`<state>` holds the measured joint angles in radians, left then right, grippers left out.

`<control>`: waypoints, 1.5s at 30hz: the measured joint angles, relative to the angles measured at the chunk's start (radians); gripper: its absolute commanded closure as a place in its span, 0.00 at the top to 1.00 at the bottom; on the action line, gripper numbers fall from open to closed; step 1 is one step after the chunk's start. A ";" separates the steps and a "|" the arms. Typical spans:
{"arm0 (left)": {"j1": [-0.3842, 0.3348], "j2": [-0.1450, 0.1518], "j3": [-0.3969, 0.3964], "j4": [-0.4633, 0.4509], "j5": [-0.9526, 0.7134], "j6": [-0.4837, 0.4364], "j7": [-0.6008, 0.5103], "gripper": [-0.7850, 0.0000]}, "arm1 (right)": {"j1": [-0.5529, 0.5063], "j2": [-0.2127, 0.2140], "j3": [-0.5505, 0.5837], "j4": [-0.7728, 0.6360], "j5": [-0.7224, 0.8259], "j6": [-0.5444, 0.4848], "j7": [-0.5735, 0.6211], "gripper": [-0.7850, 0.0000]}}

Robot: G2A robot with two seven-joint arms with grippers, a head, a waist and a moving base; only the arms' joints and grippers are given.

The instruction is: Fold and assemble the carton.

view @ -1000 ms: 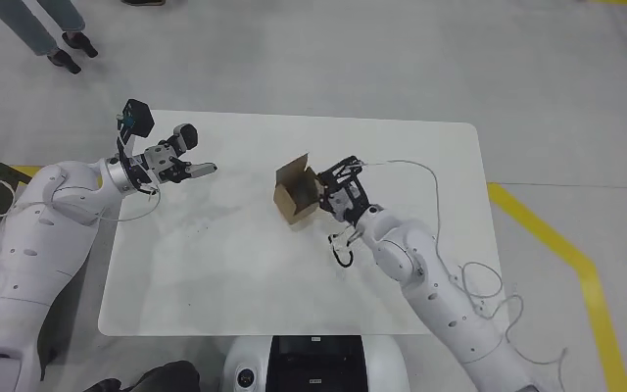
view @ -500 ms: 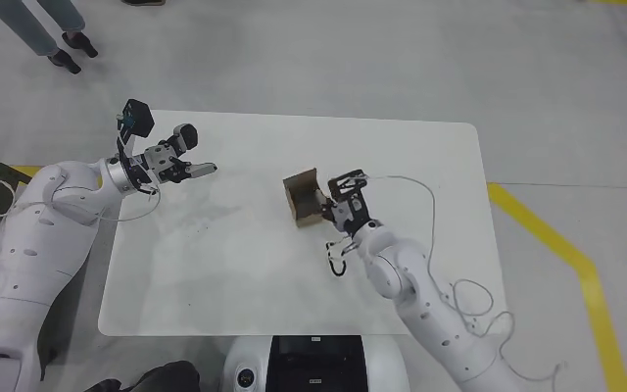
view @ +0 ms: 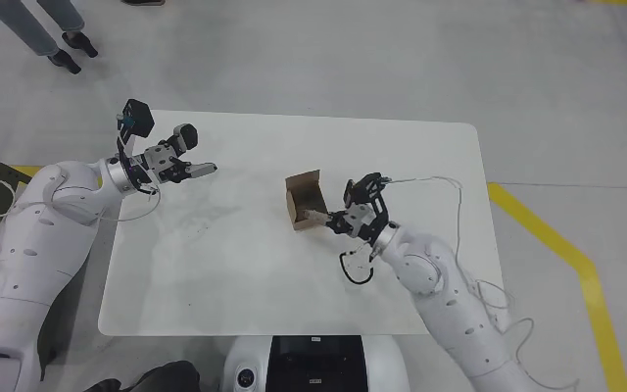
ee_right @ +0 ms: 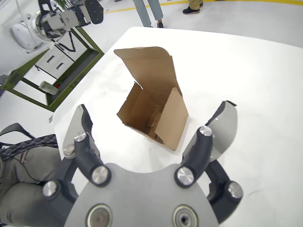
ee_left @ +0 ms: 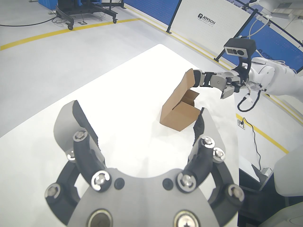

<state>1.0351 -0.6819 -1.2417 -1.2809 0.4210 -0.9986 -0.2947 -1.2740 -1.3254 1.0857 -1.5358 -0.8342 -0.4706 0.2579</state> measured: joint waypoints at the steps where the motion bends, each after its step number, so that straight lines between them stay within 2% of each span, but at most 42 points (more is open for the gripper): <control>1: 0.000 0.000 0.000 0.000 0.000 0.000 0.000 1.00 | 0.002 0.003 0.009 0.007 0.001 -0.014 0.001 1.00; 4: 0.000 0.000 0.000 0.000 0.000 0.000 0.000 1.00 | 0.022 0.005 0.013 0.056 -0.009 -0.078 -0.005 1.00; 10: 0.001 0.000 0.000 -0.001 0.000 0.002 0.001 1.00 | 0.111 -0.011 -0.047 0.230 0.138 -0.218 0.006 1.00; 13: 0.016 -0.002 -0.006 -0.003 -0.008 0.040 0.004 1.00 | 0.144 -0.017 -0.067 0.291 0.166 -0.258 -0.013 1.00; 19: 0.036 0.005 -0.060 0.026 -0.053 0.082 0.001 1.00 | 0.123 -0.018 -0.075 0.315 0.149 -0.262 -0.070 1.00; 25: 0.065 0.011 -0.099 0.028 -0.054 0.093 -0.010 1.00 | 0.106 -0.020 -0.108 0.321 0.173 -0.325 -0.055 1.00; 36: 0.053 -0.006 -0.052 0.015 0.007 0.087 -0.055 1.00 | 0.091 -0.043 -0.223 0.323 0.256 -0.354 -0.010 1.00; 45: 0.037 -0.018 -0.035 0.028 0.022 0.076 -0.057 1.00 | 0.156 -0.085 -0.364 0.345 0.308 -0.407 0.051 1.00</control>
<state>1.0722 -0.6994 -1.2766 -1.2531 0.4433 -0.9227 -0.3512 -1.1183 -1.4103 0.7221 -1.1903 -0.5265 -0.8775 0.3089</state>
